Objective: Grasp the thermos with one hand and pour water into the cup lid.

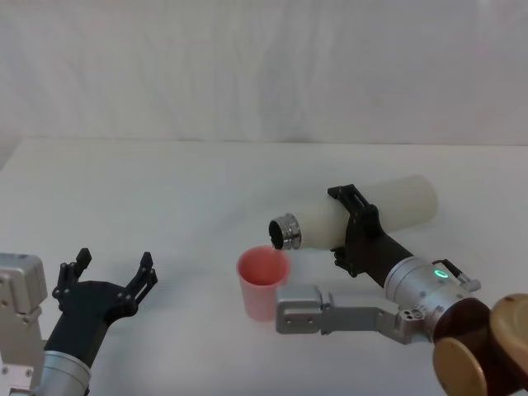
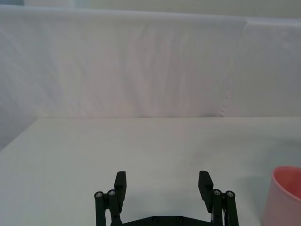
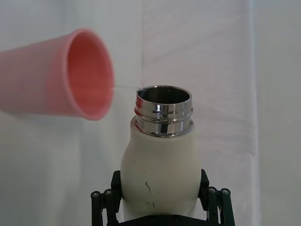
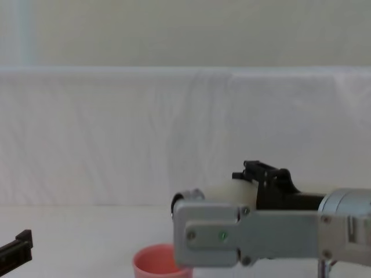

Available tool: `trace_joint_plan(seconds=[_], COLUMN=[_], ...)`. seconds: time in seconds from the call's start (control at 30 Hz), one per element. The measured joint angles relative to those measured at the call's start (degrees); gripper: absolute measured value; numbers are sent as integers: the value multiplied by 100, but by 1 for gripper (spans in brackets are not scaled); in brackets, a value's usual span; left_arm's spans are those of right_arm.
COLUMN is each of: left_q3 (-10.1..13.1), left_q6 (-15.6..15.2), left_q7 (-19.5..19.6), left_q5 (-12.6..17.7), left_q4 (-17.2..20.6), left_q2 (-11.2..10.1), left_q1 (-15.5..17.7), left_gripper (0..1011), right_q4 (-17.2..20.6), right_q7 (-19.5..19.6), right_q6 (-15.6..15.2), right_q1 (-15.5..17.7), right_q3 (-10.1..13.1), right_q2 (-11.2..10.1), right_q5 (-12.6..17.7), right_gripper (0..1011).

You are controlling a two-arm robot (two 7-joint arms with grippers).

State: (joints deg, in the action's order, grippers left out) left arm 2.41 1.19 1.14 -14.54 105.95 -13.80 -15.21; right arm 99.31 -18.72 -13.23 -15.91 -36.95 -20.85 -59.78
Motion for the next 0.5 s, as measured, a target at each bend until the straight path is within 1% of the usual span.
trace_joint_plan(seconds=[0.03, 0.13, 0.17, 0.2, 0.37, 0.5], left_q3=[0, 0, 0, 0, 0, 0], left_q6=[0, 0, 0, 0, 0, 0], left_q7=[0, 0, 0, 0, 0, 0], left_q5=[0, 0, 0, 0, 0, 0], left_q4=[0, 0, 0, 0, 0, 0], left_q2=[0, 0, 0, 0, 0, 0], left_q1=[0, 0, 0, 0, 0, 0], left_gripper=[1001, 1001, 1001, 1001, 1001, 1001], right_q4=[0, 159, 159, 236, 472, 577], right_q7=[0, 46, 46, 74, 178, 271], right_q6=[0, 17, 17, 32, 61, 71], right_q1=[0, 116, 116, 169, 329, 436], right_q3=[0, 149, 149, 209, 448, 646], right_q2=[0, 1, 1, -1, 0, 28], right_q5=[0, 210, 210, 308, 595, 811], right_gripper=[958, 958, 958, 958, 958, 958])
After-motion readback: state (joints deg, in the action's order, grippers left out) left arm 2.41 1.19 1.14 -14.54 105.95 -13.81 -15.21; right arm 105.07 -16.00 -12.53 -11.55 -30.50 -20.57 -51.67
